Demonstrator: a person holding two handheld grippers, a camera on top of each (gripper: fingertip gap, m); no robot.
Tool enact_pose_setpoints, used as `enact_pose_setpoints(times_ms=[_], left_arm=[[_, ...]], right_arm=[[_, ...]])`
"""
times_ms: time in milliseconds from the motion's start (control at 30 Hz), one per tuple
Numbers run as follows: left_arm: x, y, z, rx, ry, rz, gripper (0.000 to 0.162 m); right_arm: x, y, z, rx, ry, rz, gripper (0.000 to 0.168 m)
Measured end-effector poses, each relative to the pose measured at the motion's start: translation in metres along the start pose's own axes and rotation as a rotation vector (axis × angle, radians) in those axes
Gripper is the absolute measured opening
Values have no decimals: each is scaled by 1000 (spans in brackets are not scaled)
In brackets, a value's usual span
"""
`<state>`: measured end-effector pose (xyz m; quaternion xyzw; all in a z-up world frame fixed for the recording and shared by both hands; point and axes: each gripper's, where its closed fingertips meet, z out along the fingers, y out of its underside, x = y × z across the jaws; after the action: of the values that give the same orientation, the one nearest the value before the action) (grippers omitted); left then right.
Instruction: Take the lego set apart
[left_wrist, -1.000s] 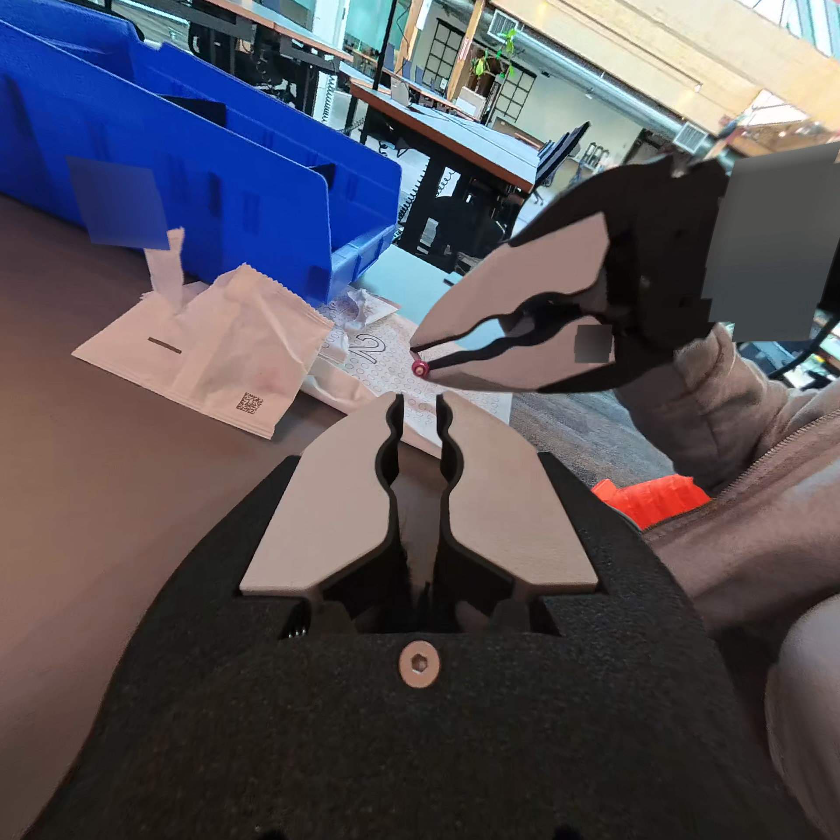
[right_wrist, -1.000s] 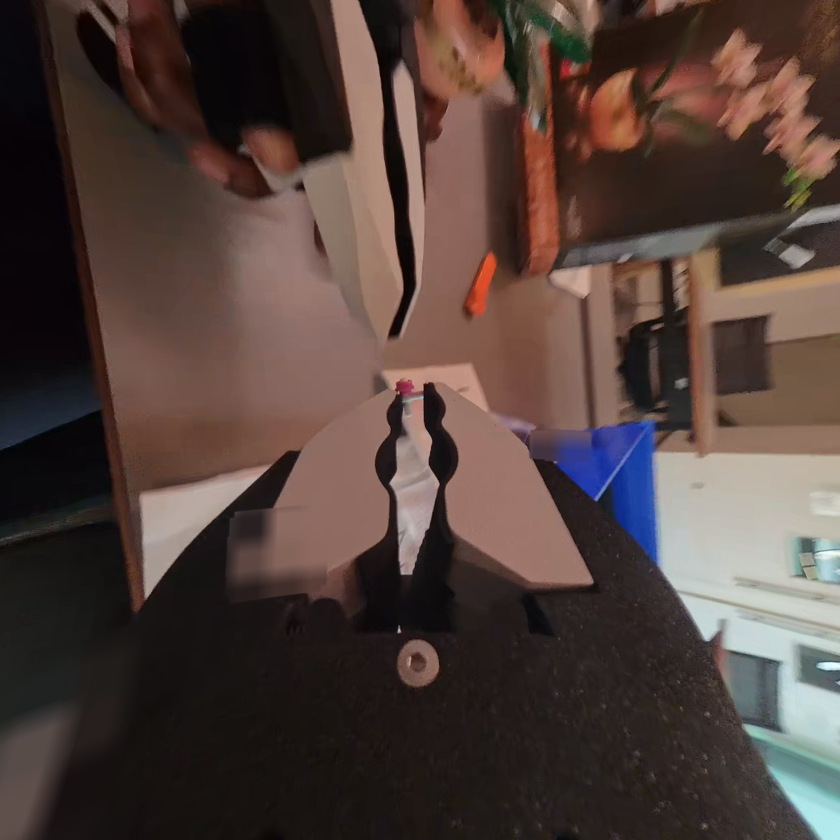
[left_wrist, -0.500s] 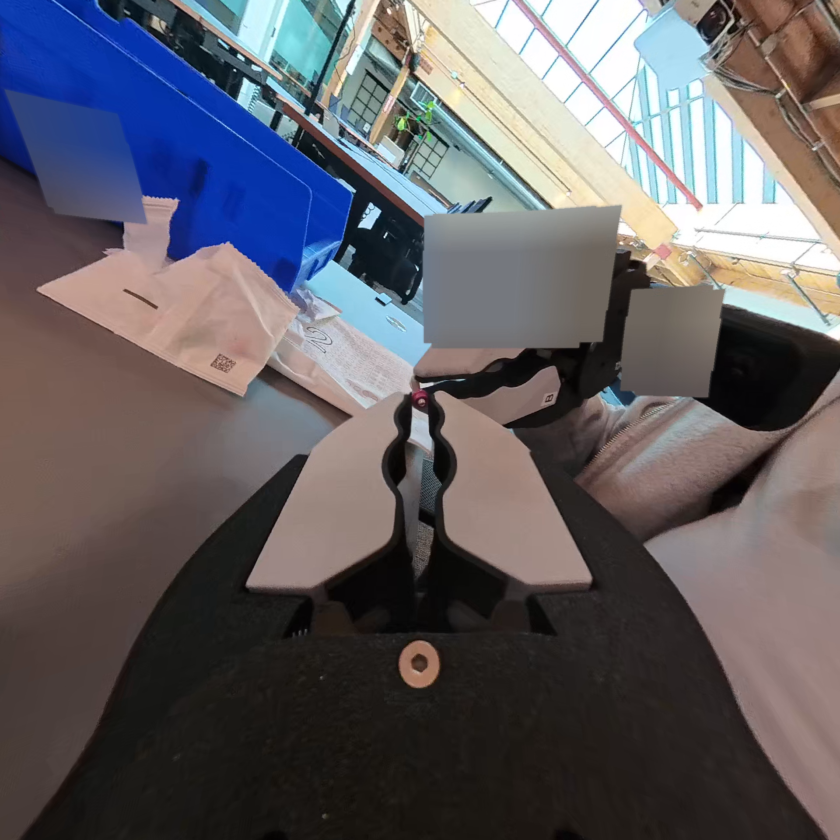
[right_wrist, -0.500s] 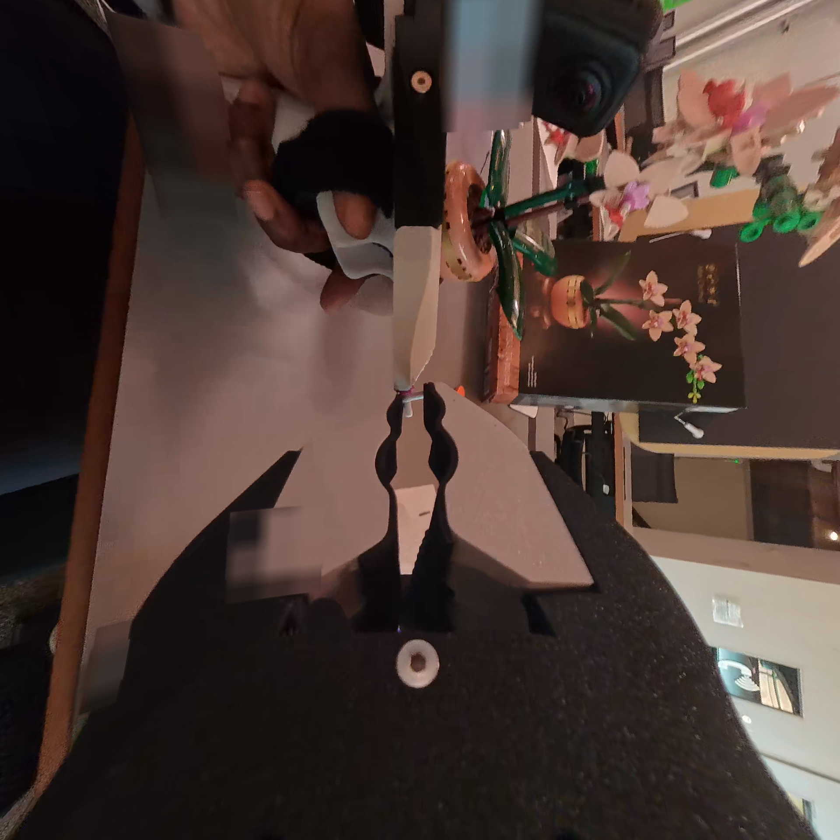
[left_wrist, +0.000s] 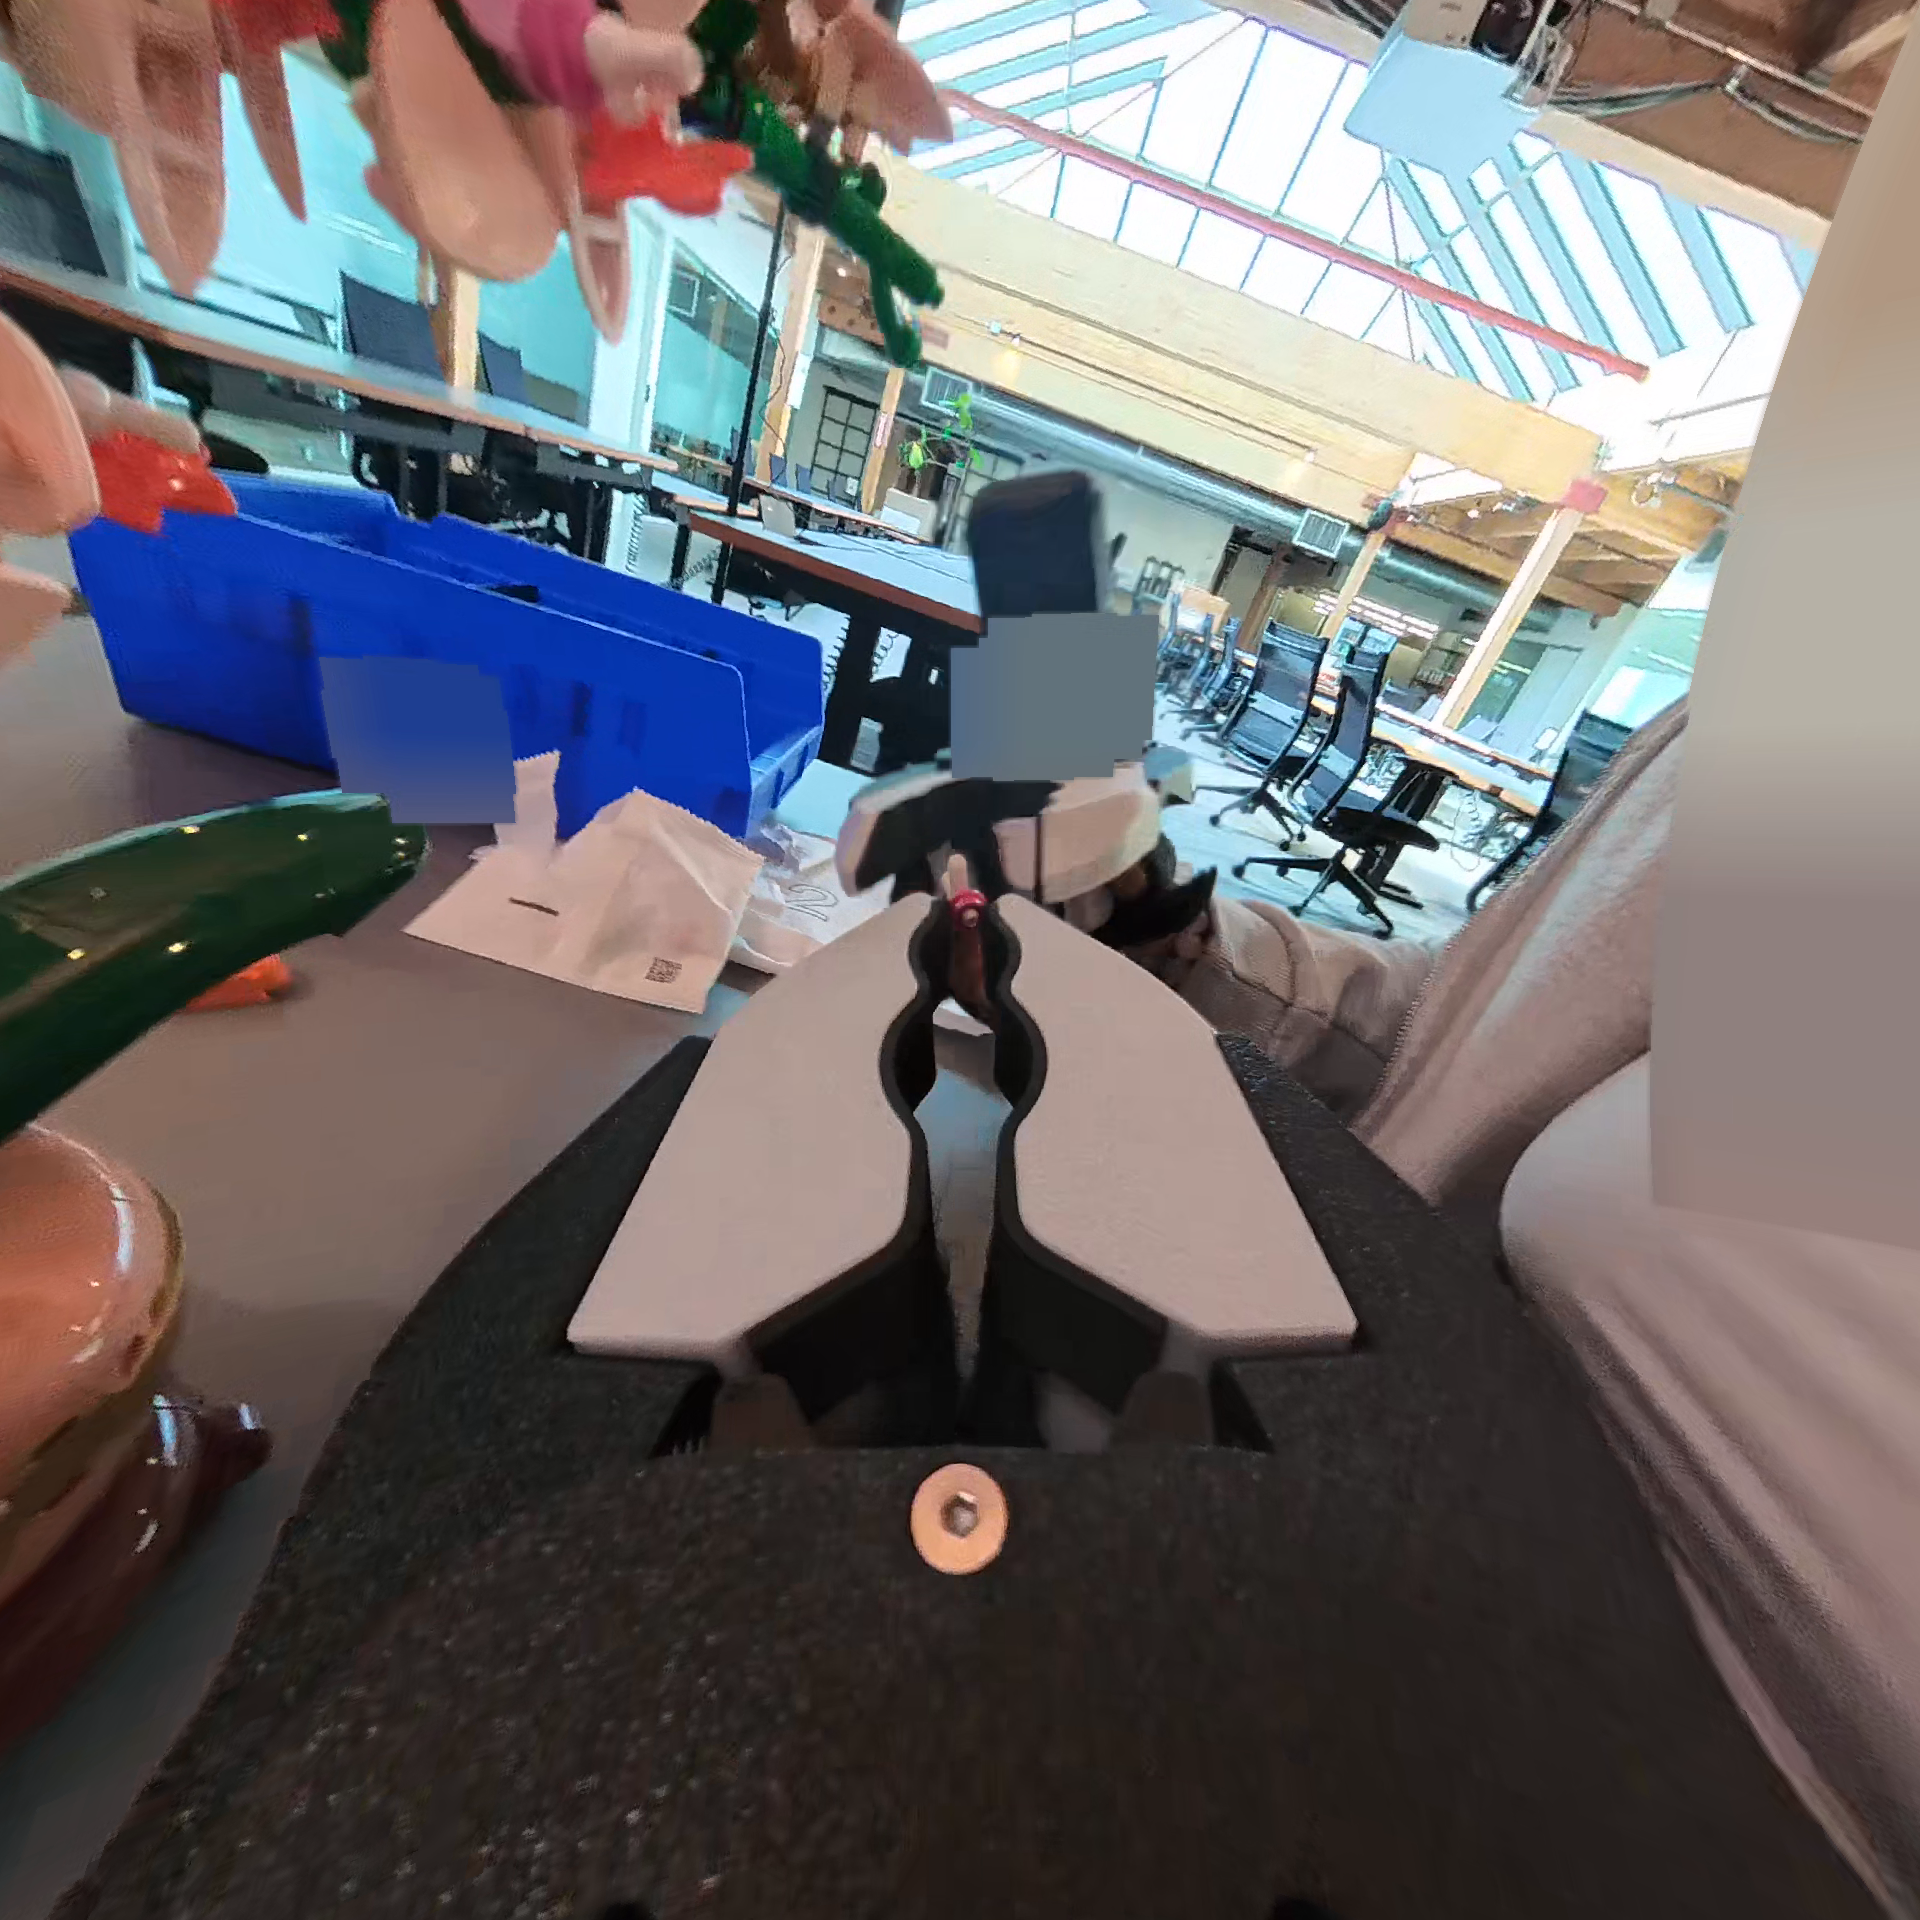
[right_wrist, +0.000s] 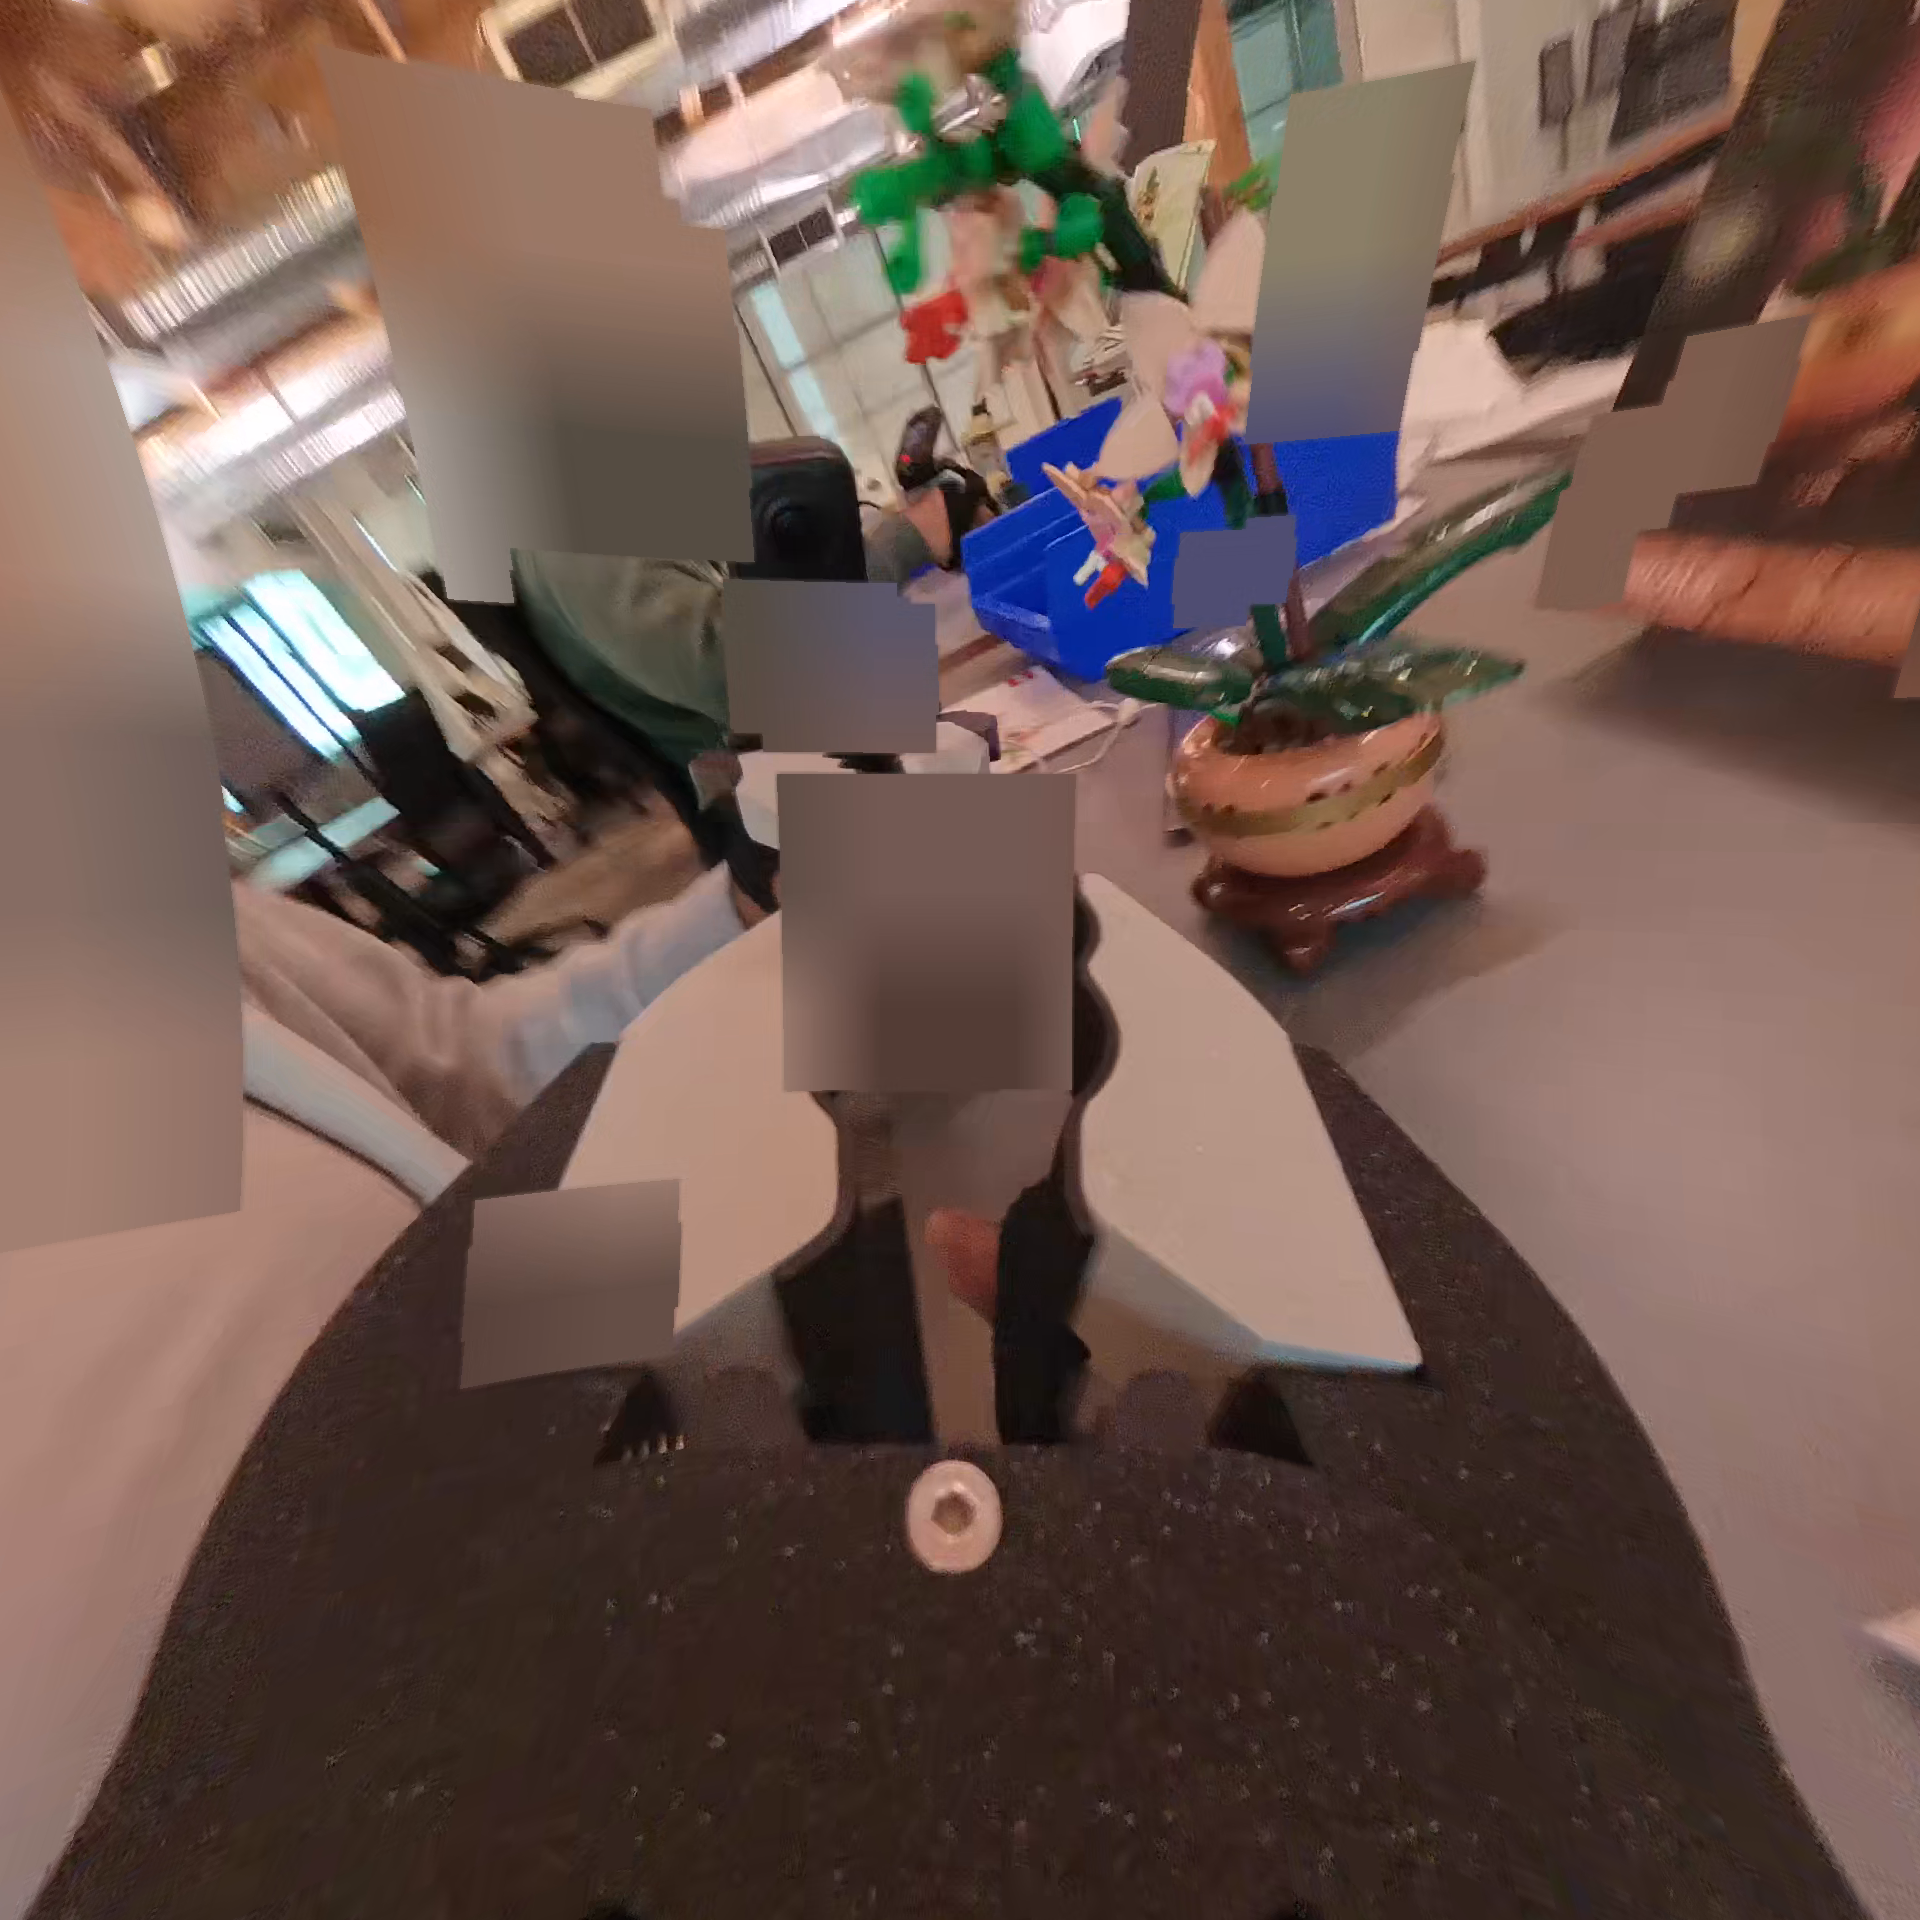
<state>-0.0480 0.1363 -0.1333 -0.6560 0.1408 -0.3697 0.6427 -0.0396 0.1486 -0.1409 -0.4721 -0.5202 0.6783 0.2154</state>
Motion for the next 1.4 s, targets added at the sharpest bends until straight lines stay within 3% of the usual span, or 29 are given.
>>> enact_pose_setpoints(times_ms=[133, 300, 633, 733, 933, 1000, 1067, 1233, 1400], left_arm=[[2, 1, 0, 12, 3, 50, 5], [7, 7, 3, -20, 29, 86, 5], [16, 12, 6, -53, 72, 111, 5], [18, 13, 8, -65, 80, 66, 5], [28, 3, 13, -7, 158, -189, 4], [26, -4, 11, 50, 165, -235, 0], [27, -15, 5, 115, 184, -203, 0], [34, -2, 14, -41, 90, 115, 17], [44, 5, 16, -99, 96, 268, 11]], right_arm=[[-17, 3, 6, 20, -161, 139, 17], [-10, 6, 10, -5, -173, 200, 19], [-21, 6, 11, -18, -287, 209, 3], [-24, 6, 9, 1, -274, 55, 2], [-36, -6, 3, 22, -65, -681, 2], [-43, -15, -1, 57, -13, -830, 1], [-43, -19, -4, 75, -15, -729, 2], [-38, -12, -5, 118, -103, -364, 1], [-49, -2, -2, 124, -221, -133, 1]])
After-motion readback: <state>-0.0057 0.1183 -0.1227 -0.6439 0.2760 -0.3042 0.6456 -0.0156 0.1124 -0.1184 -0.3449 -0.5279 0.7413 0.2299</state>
